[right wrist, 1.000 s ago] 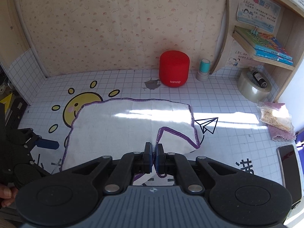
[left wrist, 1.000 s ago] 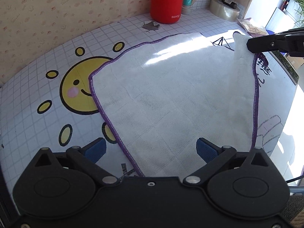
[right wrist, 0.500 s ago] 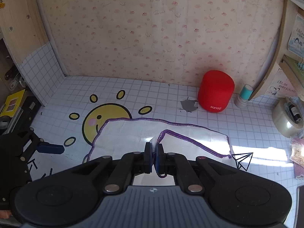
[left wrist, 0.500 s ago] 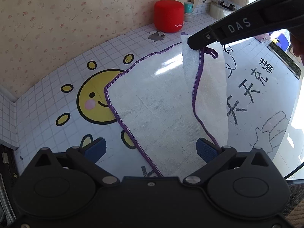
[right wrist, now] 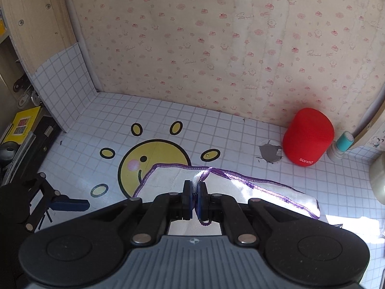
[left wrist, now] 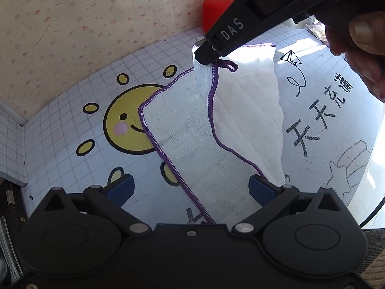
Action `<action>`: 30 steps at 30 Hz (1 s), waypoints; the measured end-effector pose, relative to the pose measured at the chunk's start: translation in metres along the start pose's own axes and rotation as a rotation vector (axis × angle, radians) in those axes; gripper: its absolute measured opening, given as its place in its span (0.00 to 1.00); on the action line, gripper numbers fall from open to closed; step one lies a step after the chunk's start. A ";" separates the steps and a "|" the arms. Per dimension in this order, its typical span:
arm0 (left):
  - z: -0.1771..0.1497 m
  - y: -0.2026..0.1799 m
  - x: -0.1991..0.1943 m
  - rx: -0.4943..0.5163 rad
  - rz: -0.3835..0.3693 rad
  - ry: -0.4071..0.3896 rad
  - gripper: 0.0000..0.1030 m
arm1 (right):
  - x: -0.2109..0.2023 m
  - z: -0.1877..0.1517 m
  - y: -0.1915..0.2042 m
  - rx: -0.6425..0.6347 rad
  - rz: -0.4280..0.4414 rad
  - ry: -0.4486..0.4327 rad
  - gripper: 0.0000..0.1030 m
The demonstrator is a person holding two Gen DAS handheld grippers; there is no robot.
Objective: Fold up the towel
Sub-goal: 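Carry the held corner diagonally across the towel toward the opposite corner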
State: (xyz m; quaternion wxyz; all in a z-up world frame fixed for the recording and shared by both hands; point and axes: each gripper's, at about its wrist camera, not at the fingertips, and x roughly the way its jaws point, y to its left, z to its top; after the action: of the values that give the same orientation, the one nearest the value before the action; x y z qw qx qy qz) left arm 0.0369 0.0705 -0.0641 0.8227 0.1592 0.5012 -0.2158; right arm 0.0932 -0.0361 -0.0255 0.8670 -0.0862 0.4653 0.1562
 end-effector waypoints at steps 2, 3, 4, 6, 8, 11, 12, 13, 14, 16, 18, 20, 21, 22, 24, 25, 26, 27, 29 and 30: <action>-0.002 0.002 0.001 -0.010 0.002 0.008 0.98 | 0.005 0.002 0.002 0.000 0.009 0.004 0.03; -0.003 0.002 0.001 -0.014 0.002 0.011 0.98 | 0.007 0.004 0.002 0.000 0.013 0.007 0.03; -0.004 0.003 0.002 -0.017 0.003 0.014 0.98 | 0.010 0.004 0.003 -0.001 0.016 0.011 0.03; -0.006 0.004 0.002 -0.024 0.008 0.019 0.98 | 0.017 0.006 0.005 -0.003 0.023 0.020 0.03; -0.008 0.006 0.002 -0.032 0.010 0.022 0.98 | 0.023 0.008 0.007 -0.005 0.030 0.029 0.03; -0.010 0.008 0.003 -0.046 0.015 0.027 0.98 | 0.032 0.013 0.009 -0.012 0.039 0.044 0.03; -0.011 0.009 0.003 -0.050 0.016 0.030 0.98 | 0.035 0.013 0.010 -0.016 0.041 0.047 0.03; -0.012 0.010 0.003 -0.052 0.018 0.033 0.98 | 0.038 0.014 0.011 -0.018 0.043 0.051 0.03; -0.012 0.010 0.004 -0.054 0.019 0.035 0.98 | 0.041 0.014 0.012 -0.019 0.045 0.054 0.03; -0.014 0.010 0.004 -0.056 0.021 0.037 0.98 | 0.042 0.016 0.013 -0.021 0.046 0.054 0.03; -0.015 0.010 0.005 -0.057 0.022 0.040 0.98 | 0.044 0.018 0.014 -0.024 0.048 0.055 0.03; -0.016 0.010 0.005 -0.055 0.024 0.042 0.98 | 0.045 0.020 0.015 -0.026 0.050 0.056 0.03; -0.016 0.009 0.005 -0.054 0.023 0.041 0.98 | 0.046 0.021 0.016 -0.027 0.051 0.057 0.03; -0.016 0.010 0.006 -0.053 0.021 0.041 0.98 | 0.047 0.022 0.016 -0.028 0.052 0.057 0.03; -0.017 0.009 0.007 -0.053 0.010 0.040 0.98 | 0.041 0.023 0.016 -0.025 0.049 0.052 0.03; -0.017 0.009 0.008 -0.055 0.003 0.041 0.98 | 0.038 0.024 0.016 -0.024 0.047 0.049 0.03; -0.018 0.008 0.009 -0.057 -0.004 0.043 0.98 | 0.035 0.025 0.016 -0.022 0.046 0.046 0.03; -0.019 0.007 0.010 -0.057 -0.003 0.048 0.98 | 0.033 0.025 0.016 -0.020 0.044 0.043 0.03; -0.020 0.006 0.012 -0.052 0.007 0.052 0.98 | 0.027 0.027 0.016 -0.017 0.041 0.038 0.03; -0.020 0.005 0.013 -0.047 0.007 0.053 0.98 | 0.026 0.028 0.018 -0.022 0.042 0.038 0.03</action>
State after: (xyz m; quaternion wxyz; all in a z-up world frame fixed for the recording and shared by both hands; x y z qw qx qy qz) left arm 0.0299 0.0821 -0.0844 0.8135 0.1473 0.5270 -0.1969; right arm 0.1224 -0.0060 -0.0317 0.8534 -0.0887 0.4818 0.1778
